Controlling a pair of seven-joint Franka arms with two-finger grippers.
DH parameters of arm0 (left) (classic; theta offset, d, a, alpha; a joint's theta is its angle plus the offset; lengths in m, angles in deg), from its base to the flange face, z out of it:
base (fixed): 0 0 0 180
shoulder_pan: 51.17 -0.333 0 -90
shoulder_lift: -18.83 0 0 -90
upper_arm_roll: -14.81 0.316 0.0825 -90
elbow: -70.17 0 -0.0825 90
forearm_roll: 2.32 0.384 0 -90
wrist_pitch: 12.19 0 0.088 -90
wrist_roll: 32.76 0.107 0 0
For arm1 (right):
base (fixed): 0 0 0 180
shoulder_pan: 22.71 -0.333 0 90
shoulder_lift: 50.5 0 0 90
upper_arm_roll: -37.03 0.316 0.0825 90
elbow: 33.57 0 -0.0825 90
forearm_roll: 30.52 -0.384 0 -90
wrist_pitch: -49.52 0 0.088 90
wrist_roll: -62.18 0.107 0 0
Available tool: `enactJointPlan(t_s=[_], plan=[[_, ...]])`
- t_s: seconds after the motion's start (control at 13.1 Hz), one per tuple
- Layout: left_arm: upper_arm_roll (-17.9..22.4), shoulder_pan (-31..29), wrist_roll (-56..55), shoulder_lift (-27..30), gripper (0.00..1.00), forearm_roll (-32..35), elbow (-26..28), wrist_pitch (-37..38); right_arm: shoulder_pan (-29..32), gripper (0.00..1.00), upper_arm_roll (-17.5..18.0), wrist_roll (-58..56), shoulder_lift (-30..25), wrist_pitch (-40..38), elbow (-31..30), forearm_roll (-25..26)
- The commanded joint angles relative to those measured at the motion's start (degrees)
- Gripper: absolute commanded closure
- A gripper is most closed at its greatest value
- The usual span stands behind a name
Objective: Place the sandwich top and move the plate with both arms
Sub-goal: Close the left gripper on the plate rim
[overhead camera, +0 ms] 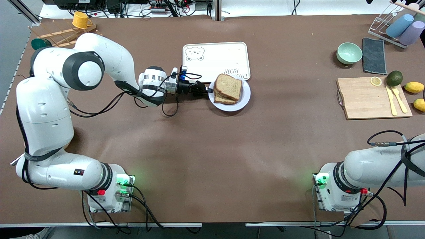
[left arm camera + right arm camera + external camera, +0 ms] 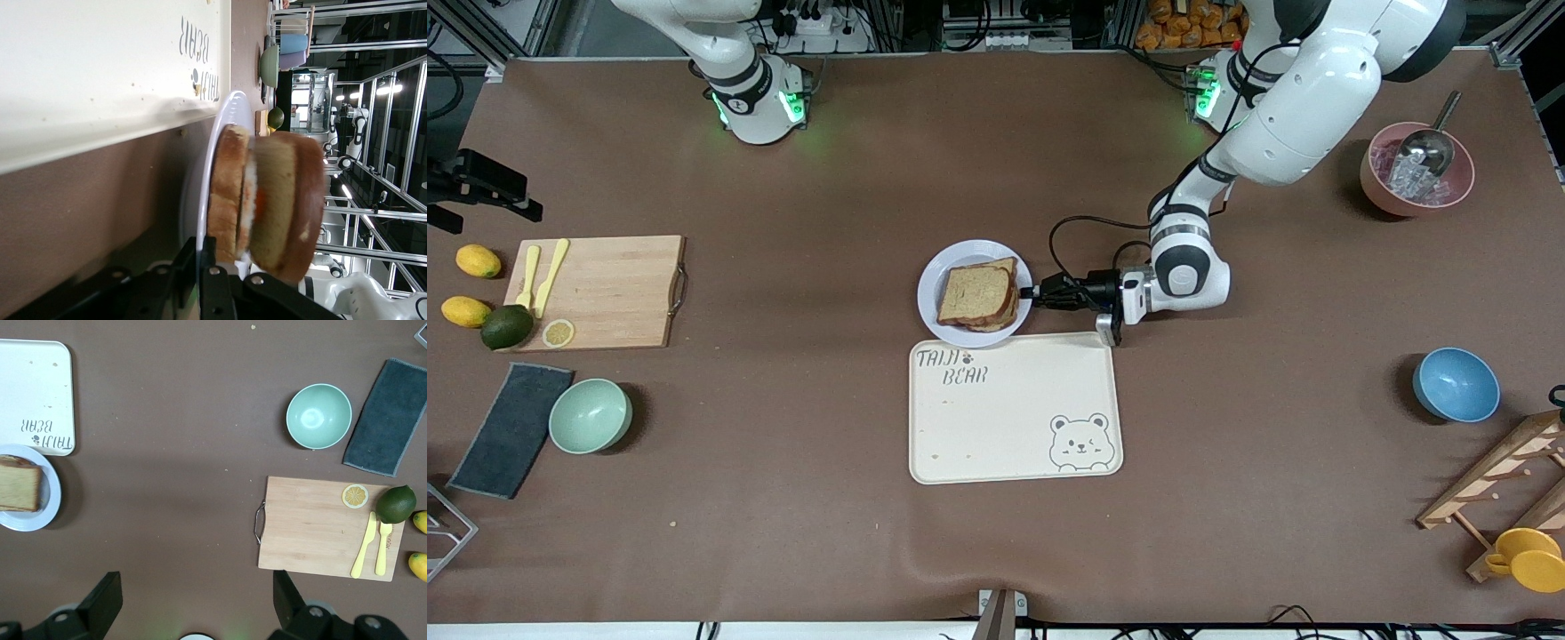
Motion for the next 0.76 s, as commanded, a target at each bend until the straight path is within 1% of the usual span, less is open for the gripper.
enactJointPlan(t_s=[0.0,0.69], plan=[[0.39,2.34,4.28,-6.55,1.00,-2.08,-3.93,-2.39,0.40,0.00,0.34,0.67,-0.21,0.31,0.00,0.62],[-0.13,1.82,4.28,-5.06,1.00,-2.16,-4.82,-2.30,0.14,0.00,0.34,0.67,-0.12,0.22,-0.09,0.71]])
